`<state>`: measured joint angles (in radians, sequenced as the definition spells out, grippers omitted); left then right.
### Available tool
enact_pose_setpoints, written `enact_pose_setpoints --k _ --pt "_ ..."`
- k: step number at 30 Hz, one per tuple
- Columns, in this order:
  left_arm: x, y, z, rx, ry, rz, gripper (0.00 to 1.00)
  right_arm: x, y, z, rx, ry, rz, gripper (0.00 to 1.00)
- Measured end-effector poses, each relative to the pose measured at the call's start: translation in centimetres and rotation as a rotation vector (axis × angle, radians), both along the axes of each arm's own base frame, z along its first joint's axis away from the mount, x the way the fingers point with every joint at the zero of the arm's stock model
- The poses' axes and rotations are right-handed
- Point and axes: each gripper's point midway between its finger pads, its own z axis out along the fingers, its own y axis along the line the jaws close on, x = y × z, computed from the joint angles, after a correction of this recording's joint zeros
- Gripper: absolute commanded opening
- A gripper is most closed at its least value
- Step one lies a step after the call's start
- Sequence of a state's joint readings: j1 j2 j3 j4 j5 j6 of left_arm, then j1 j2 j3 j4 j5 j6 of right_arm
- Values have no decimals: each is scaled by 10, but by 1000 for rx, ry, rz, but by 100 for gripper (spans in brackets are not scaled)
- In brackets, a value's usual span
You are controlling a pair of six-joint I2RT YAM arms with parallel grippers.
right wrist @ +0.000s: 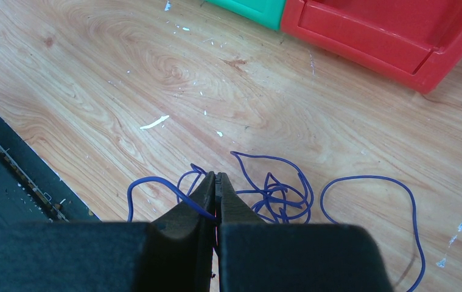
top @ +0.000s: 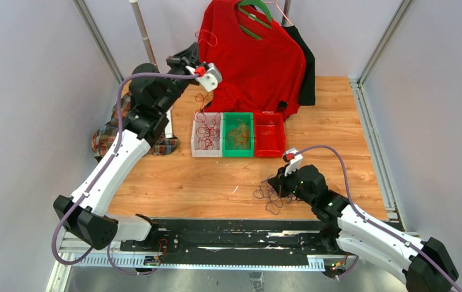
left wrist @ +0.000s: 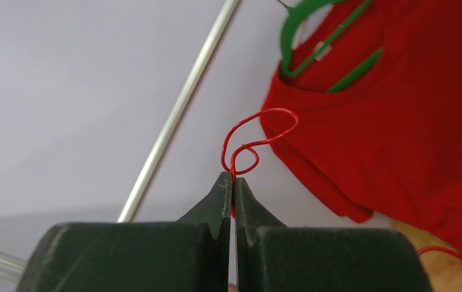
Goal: Untangle the cables
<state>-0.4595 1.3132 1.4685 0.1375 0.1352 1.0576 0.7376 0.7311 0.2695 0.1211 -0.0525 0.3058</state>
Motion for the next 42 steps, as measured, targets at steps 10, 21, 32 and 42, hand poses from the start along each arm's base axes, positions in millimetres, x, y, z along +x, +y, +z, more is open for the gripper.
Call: enact_pose_setpoints --k 10,21,32,42 --pt "9 -6 -115 26 361 -7 1 0 0 0 -1 0 -2 1" --pt "15 -7 -160 -84 642 40 0 1 -2 -3 -9 9 -13 1" --pt "45 7 -275 40 814 211 0 2 -5 -12 -33 36 -34 1" --pt "49 22 -376 199 895 268 0 8 4 -15 -25 85 -51 1"
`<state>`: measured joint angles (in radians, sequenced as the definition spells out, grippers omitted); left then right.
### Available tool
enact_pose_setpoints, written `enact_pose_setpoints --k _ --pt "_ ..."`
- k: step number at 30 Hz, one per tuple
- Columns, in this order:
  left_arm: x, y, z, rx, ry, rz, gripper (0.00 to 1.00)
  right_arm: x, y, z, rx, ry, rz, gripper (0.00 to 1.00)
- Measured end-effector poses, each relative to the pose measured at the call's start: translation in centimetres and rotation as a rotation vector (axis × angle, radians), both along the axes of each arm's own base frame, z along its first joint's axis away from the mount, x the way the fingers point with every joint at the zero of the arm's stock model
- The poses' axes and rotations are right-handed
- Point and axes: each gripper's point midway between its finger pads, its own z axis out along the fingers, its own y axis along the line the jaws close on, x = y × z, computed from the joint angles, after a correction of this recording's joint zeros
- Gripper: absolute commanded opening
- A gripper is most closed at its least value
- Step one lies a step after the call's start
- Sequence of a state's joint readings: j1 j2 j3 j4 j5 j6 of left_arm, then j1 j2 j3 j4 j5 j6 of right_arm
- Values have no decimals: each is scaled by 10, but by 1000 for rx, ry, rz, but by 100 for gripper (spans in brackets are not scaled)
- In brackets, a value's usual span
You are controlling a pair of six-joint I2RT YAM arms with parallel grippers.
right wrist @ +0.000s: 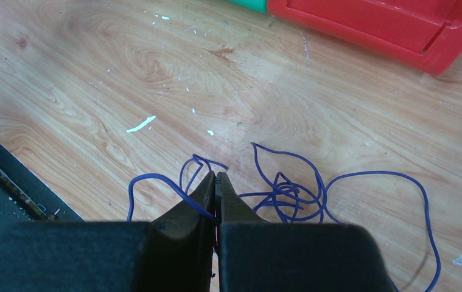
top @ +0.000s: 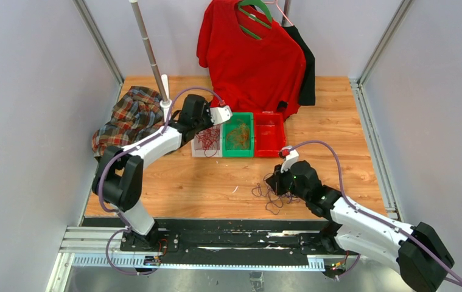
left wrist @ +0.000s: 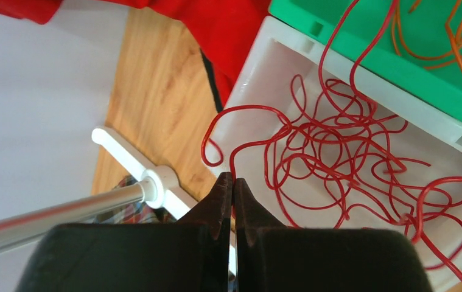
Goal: Untangle the cables
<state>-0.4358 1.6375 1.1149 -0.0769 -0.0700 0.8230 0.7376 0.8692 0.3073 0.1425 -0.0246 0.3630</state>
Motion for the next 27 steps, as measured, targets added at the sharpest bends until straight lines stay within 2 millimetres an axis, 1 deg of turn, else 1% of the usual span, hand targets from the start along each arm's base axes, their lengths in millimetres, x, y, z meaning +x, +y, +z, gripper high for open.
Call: enact_pose_setpoints --k 3,10,13,16,17,19,20,21,22,24,25,26,27 --pt "2 -1 -17 23 22 -17 0 2 2 -1 -1 11 -2 1" --pt "10 -9 -47 25 76 -45 0 5 6 4 9 6 -4 1" --pt "13 -12 -54 10 107 -54 0 6 6 5 10 4 -4 1" --pt "14 -14 -57 -1 118 -58 0 5 6 5 12 5 -1 1" --pt "14 -15 -58 -4 123 -58 2 5 7 5 13 6 1 1" --pt "15 -16 -58 -9 139 -53 15 5 8 6 16 6 6 1" --pt "15 -17 -56 -15 151 -50 25 4 8 7 19 7 9 1" --pt "16 -18 -53 -23 161 -51 38 4 9 7 19 8 12 1" --pt "16 -19 -47 -41 178 -49 55 5 10 8 19 10 13 1" --pt "19 -22 -32 -76 199 -55 78 6 12 11 17 13 15 1" --pt "21 -23 -21 -100 206 -57 92 8 13 12 13 16 14 1" --pt "21 -24 -11 -123 216 -62 97 10 14 13 3 25 9 1" --pt "20 -25 1 -154 225 -66 100 11 14 15 -1 28 8 1"
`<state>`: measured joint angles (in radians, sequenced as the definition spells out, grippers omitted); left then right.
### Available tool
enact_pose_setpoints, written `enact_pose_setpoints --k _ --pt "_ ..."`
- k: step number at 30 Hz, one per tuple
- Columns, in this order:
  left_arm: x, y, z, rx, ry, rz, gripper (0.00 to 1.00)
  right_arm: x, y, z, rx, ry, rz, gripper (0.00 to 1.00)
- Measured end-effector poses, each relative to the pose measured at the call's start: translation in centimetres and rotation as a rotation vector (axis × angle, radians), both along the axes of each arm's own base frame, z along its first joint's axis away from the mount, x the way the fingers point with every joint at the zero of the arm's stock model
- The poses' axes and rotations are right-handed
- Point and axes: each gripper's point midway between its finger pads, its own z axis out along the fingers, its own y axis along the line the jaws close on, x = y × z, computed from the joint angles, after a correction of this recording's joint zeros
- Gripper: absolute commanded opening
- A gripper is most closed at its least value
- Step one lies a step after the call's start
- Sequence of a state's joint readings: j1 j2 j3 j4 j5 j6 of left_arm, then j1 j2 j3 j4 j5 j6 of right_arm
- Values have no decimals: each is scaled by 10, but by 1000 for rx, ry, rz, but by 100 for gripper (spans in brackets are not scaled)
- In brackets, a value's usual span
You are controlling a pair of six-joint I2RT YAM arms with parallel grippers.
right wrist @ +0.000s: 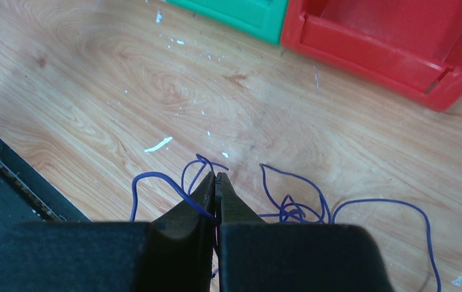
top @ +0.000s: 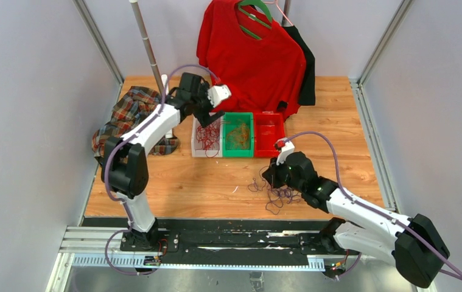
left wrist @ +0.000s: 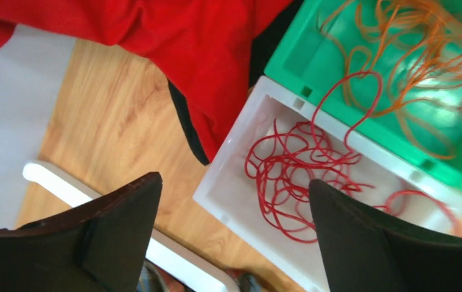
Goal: Untangle the cables
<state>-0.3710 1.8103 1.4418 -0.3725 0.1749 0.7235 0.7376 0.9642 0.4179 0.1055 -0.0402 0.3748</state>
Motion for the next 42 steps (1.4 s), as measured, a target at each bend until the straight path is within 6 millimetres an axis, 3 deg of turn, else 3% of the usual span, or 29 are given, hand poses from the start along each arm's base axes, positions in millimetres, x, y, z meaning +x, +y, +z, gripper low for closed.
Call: enact_pose_setpoints --k 5,10,14,17,20,25,28,35,38,40,42 --pt "-31 -5 67 -175 44 -35 98 6 9 21 26 -19 11 1" --pt "-105 -36 121 -371 134 -207 98 9 23 38 56 -23 50 1" --pt "-164 -65 123 -464 261 -321 98 13 47 55 71 -31 94 1" --pt "-207 -84 104 -500 409 -374 98 9 75 64 71 -29 156 1" --pt "-232 -92 85 -527 537 -357 99 3 94 67 75 -31 203 1" --pt "-248 -88 74 -595 612 -273 68 -1 106 66 77 -42 218 1" --pt "-253 -89 74 -633 633 -247 62 0 113 66 89 -50 222 1" --pt "-251 -92 74 -663 636 -243 62 -2 125 74 138 -69 242 1" --pt "-250 -93 74 -667 641 -248 42 -1 127 78 151 -76 245 1" --pt "-253 -94 72 -666 659 -263 20 -1 127 80 157 -80 245 1" --pt "-253 -94 68 -655 666 -269 5 -2 127 80 161 -81 249 1"
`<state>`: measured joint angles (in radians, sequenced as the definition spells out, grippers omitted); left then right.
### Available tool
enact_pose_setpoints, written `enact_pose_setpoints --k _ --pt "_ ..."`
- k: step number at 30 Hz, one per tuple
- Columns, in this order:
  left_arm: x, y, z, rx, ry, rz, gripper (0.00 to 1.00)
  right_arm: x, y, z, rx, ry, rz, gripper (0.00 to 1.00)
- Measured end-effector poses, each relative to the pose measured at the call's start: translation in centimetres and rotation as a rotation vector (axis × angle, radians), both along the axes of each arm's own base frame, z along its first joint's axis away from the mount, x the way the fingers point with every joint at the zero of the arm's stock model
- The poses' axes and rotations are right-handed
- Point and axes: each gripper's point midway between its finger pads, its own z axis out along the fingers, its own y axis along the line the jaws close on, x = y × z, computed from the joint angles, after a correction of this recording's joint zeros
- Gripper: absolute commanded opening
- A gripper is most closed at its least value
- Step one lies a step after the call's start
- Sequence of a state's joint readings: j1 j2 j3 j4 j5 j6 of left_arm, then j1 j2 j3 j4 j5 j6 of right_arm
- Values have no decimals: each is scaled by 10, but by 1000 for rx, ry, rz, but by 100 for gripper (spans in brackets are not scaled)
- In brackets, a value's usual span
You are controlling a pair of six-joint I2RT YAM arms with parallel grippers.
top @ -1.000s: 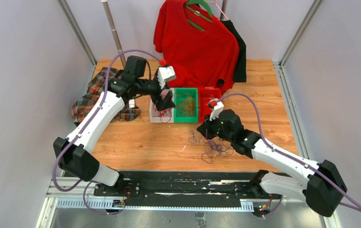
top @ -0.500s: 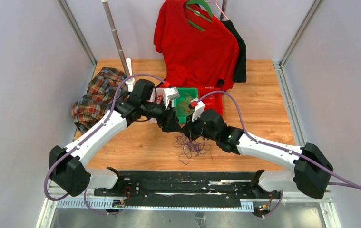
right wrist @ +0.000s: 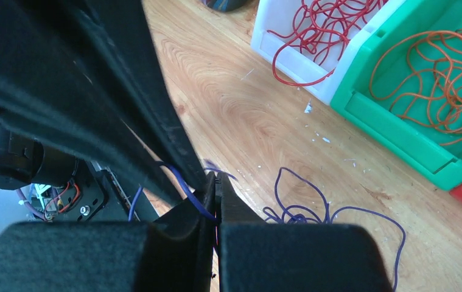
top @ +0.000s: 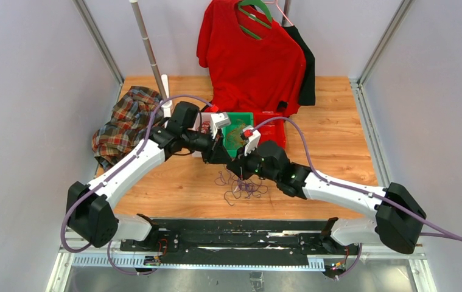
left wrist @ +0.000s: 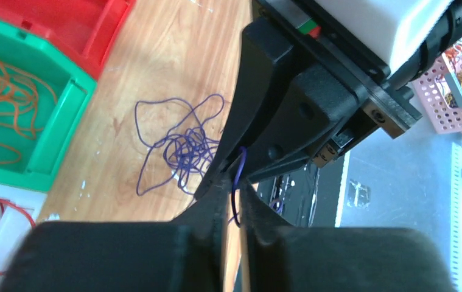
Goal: Untangle the cables
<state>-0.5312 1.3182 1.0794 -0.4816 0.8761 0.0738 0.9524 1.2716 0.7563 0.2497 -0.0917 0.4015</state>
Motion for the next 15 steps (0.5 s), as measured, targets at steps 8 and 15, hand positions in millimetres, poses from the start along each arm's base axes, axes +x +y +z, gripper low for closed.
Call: enact_pose_setpoints --k 8,15 --pt "7 12 11 58 -57 -8 1 -7 -11 -8 6 -8 -2 20" --pt "3 26 44 67 -193 -1 1 -6 -24 -16 -11 -41 -34 45"
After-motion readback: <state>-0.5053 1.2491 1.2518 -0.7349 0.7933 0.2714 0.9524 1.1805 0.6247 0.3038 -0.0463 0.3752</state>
